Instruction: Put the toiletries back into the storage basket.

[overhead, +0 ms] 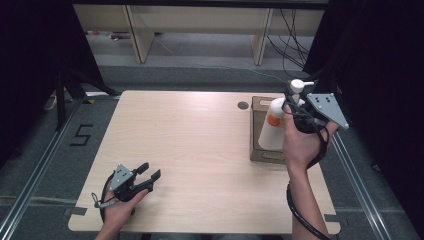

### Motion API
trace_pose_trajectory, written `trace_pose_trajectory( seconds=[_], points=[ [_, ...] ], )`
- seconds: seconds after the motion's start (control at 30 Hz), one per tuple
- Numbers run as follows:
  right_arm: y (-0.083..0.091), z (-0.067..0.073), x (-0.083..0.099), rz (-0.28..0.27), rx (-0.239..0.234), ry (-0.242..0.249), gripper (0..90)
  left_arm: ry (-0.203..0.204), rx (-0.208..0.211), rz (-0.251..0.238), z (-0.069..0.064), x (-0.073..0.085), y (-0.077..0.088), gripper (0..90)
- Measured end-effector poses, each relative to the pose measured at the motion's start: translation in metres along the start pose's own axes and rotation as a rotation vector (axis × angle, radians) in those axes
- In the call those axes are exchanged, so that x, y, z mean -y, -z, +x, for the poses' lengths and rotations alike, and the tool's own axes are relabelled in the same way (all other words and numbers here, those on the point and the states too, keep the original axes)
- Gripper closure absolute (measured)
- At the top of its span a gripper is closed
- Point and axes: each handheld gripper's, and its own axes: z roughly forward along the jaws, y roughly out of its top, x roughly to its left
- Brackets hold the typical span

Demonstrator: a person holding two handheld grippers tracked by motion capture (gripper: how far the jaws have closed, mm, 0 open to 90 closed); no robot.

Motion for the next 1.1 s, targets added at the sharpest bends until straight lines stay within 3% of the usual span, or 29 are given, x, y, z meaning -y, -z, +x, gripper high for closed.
trace_pose_trajectory(
  seconds=[0.67,1.1],
  points=[
    [-0.016,-0.002,0.007,0.034,0.002,0.001,60.6,-0.001,0.003,0.0,0.0,0.0,0.0,41.3],
    [-0.021,-0.002,0.015,0.044,0.028,0.002,60.6,-0.001,0.006,-0.001,0.0,0.0,0.0,41.3]
  ],
)
